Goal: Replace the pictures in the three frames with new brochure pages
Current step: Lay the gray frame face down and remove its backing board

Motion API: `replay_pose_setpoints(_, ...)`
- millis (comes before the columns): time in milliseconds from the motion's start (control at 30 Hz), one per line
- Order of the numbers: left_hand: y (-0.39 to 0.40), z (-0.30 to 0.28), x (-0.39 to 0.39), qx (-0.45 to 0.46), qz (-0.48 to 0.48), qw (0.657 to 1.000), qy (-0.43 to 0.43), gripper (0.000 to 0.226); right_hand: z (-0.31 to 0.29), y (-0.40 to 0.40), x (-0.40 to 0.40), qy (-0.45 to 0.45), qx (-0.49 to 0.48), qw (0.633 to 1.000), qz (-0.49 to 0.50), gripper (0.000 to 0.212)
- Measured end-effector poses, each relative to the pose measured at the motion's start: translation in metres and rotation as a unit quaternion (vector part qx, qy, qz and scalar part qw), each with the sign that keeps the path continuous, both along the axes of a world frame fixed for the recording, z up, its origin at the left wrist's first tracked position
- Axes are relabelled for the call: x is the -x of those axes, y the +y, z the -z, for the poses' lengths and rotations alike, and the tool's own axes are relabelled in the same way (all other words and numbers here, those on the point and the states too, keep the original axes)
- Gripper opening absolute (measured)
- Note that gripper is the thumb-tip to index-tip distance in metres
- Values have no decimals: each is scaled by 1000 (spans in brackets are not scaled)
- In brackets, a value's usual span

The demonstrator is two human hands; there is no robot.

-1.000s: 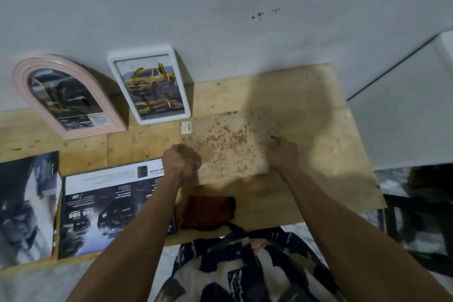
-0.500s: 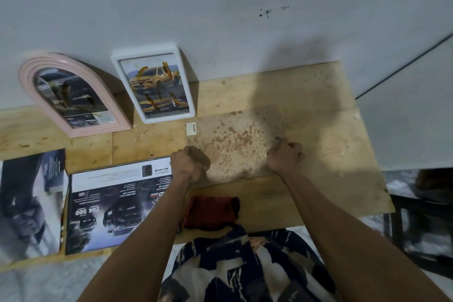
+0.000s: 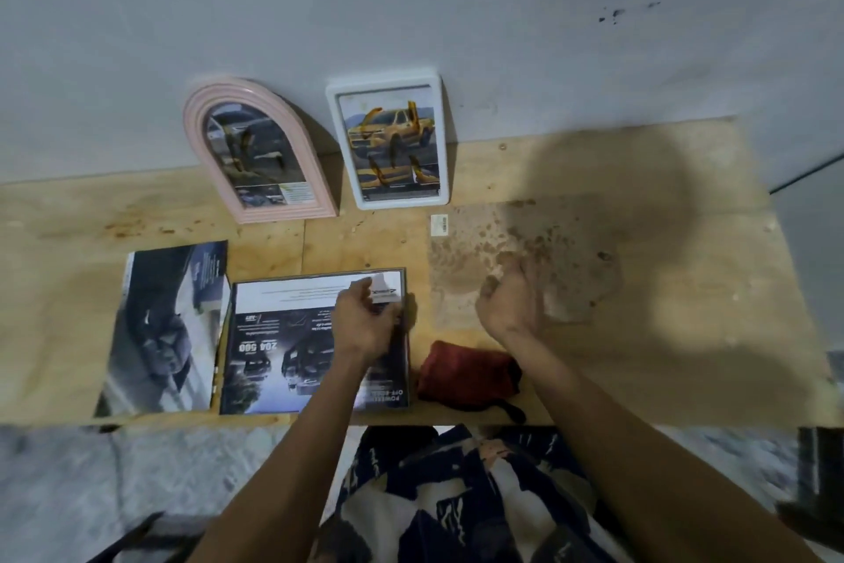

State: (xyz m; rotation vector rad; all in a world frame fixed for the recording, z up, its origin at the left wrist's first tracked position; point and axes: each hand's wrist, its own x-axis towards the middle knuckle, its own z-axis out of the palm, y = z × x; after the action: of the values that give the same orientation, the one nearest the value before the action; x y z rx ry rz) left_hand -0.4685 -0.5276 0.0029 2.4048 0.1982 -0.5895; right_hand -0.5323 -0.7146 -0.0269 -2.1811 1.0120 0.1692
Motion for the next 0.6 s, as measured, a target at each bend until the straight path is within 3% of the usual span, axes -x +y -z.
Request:
replay_pose_setpoints(200,131,8,-2,-84,-18,996,-32,30,-6,95,-12,-23,-26,996,-82,38)
replay_pose_setpoints(300,186,23,-14,-144,14,989,-45,40,-11,134,-12,-43,-45,991,-122,25)
replay_pose_setpoints(433,219,19,-23,-165,62,983,-44,34,-7,174,-9,-11,-90,985,-145,15)
replay_pose_setpoints(600,240,31,-30,-166,101,981,10,47,2,211,-4,19,-72,996,-47,26)
